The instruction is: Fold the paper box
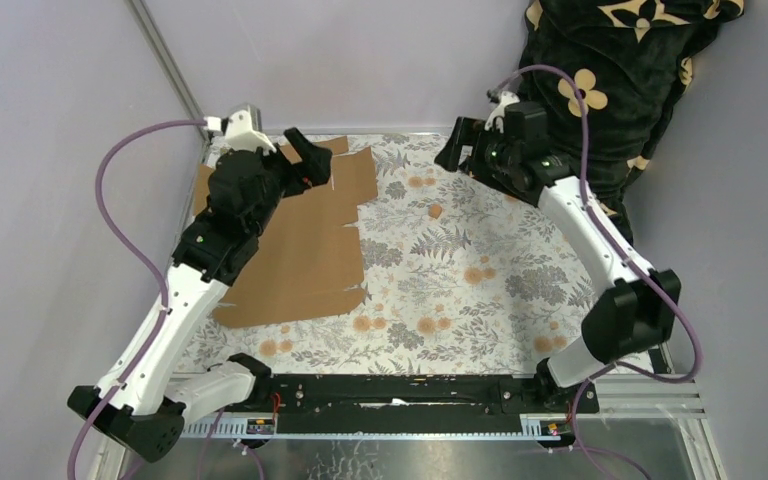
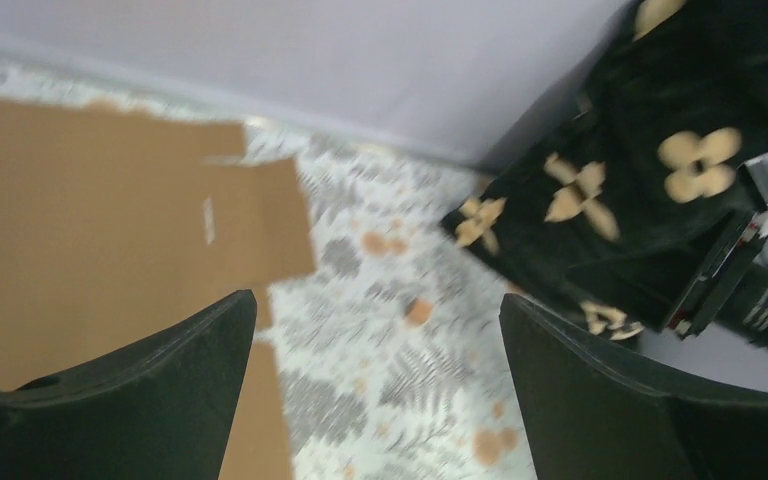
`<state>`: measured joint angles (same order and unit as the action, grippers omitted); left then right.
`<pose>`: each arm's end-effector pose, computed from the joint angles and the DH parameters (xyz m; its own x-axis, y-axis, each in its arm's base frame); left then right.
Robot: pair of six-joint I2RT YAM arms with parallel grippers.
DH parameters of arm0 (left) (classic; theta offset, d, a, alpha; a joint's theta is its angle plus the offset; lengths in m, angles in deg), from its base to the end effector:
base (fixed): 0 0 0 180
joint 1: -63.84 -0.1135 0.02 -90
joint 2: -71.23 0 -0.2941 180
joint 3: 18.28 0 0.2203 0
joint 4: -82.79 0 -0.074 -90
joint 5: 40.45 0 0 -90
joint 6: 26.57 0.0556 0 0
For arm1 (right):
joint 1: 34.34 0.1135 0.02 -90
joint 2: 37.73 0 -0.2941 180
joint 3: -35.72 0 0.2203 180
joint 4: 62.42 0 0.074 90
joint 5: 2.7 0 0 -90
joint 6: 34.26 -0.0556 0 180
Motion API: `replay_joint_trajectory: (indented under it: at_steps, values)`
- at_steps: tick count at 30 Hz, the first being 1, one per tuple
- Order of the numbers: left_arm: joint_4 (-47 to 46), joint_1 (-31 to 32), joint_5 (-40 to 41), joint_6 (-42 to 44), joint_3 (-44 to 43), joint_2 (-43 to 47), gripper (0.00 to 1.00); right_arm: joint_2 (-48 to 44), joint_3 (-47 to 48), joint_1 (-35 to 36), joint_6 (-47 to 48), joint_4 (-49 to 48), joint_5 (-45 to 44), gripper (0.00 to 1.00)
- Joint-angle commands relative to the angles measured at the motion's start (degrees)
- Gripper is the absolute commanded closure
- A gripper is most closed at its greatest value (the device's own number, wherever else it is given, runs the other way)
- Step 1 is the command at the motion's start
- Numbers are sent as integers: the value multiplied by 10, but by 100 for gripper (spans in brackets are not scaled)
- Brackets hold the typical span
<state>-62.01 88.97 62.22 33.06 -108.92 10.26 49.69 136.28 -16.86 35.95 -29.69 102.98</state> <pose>0.1829 -0.0723 0.4673 -0.1848 -0.4581 -0.8694 0.1428 0.8628 -0.4850 0.3212 0.1169 0.4146 -0.4811 0.1903 -0.8558 -0.3924 0.8262 0.4042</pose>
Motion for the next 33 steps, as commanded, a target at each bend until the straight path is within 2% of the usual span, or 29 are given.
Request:
replay_joint_trajectory:
  at_steps: [1, 3, 6, 10, 15, 22, 25, 33]
  values:
    - [88, 0, 49, 5, 38, 25, 1, 31, 38, 17, 12, 117, -68, 0]
    - [109, 0, 57, -14, 44, 16, 1, 71, 48, 30, 37, 142, -109, 0]
    - [90, 0, 7, -16, 75, 5, 1, 132, 45, 40, 41, 141, -145, 2]
    - [67, 1, -28, -20, 119, -2, 1, 197, 55, 53, 36, 124, -176, 16]
    - [42, 3, -16, -39, 179, 10, 1, 259, 96, 61, 16, 121, -198, 24]
    - [42, 4, 6, -39, 212, 38, 1, 319, 147, 62, -12, 115, -195, 25]
    - [48, 4, 9, -40, 219, 47, 1, 346, 173, 64, -25, 130, -191, 29]
    - [46, 5, 8, -48, 237, 68, 1, 364, 171, 81, -46, 145, -219, 31]
